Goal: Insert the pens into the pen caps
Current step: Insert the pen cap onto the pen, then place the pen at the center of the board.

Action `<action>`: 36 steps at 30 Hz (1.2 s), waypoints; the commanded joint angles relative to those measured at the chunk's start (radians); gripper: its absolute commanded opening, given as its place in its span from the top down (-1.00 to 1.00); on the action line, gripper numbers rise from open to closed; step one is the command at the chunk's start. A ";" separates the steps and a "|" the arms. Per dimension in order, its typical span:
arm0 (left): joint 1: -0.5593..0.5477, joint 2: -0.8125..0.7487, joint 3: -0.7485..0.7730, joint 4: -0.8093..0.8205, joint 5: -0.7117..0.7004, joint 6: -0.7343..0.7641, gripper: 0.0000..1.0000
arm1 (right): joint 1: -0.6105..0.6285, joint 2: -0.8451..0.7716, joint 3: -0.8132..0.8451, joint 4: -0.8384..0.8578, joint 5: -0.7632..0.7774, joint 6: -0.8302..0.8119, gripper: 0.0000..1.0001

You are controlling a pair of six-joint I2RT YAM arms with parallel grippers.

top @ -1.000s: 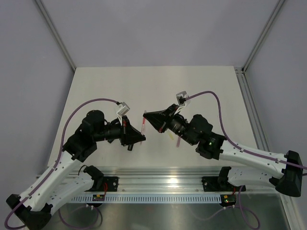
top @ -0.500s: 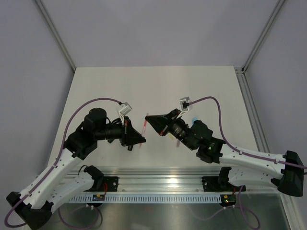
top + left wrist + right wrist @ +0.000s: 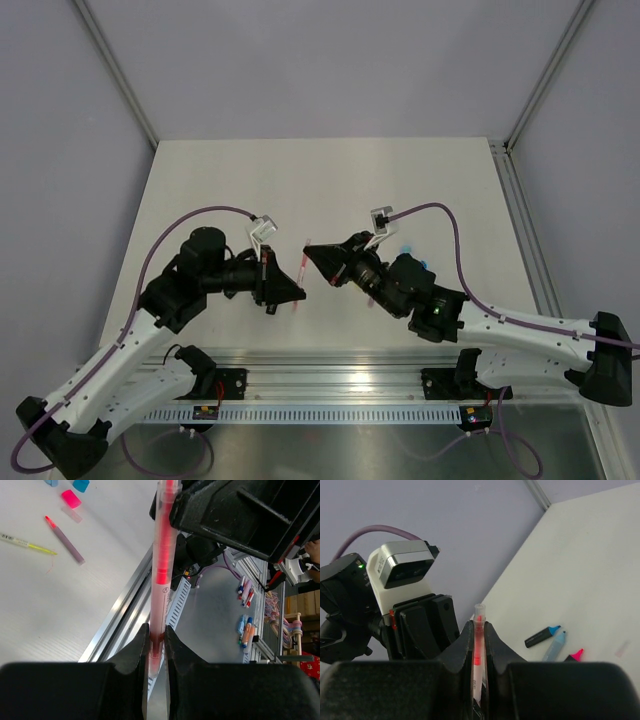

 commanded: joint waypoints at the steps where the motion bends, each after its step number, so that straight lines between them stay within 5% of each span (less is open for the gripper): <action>1: 0.026 -0.037 0.002 0.312 -0.120 -0.046 0.82 | 0.079 0.051 0.016 -0.344 -0.063 0.016 1.00; 7: 0.026 -0.066 -0.034 0.173 -0.118 -0.006 -0.08 | -0.009 0.089 0.074 -0.378 -0.059 0.037 1.00; 11: 0.026 -0.106 -0.040 0.035 -0.152 0.052 -0.45 | -0.103 0.118 0.096 -0.383 -0.102 0.042 1.00; 24: 0.026 -0.201 -0.025 -0.121 -0.342 0.182 -0.97 | -0.198 0.417 0.089 -0.423 -0.114 0.014 1.00; 36: 0.026 -0.250 -0.048 -0.099 -0.457 0.250 -0.98 | -0.232 0.709 0.292 -0.486 -0.093 -0.027 1.00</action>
